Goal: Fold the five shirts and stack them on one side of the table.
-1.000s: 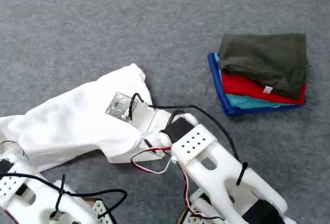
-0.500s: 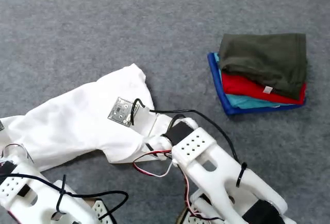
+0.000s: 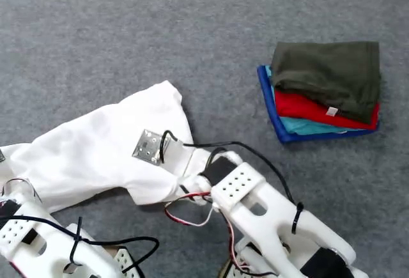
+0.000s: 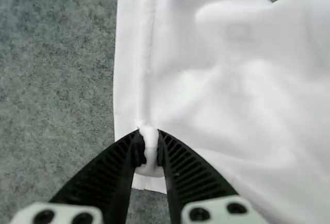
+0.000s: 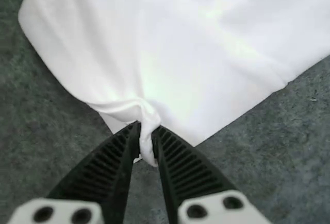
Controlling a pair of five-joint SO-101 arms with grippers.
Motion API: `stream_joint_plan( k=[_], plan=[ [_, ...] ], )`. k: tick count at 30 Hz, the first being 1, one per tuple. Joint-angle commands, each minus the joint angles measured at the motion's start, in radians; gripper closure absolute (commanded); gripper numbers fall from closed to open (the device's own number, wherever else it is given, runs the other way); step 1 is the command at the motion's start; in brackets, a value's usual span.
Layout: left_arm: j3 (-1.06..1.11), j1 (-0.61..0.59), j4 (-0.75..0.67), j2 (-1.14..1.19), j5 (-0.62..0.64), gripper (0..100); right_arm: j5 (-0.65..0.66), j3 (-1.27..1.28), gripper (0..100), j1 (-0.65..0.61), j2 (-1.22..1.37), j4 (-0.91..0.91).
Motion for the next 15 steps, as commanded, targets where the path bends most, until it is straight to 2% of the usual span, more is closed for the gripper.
stream_joint_plan(
  k=[1, 10, 15],
  plan=[
    [-0.011, 0.003, -0.008, -0.016, -0.006, 98, 0.008, 0.038, 99.6, -0.015, -0.024, -0.057],
    [-0.011, 0.003, -0.008, -0.016, -0.006, 98, 0.015, 0.070, 99.6, 0.067, -0.024, -0.075],
    [-0.011, 0.005, -0.008, -0.016, -0.006, 98, 0.015, 0.071, 99.6, 0.064, -0.024, -0.080]
  ],
)
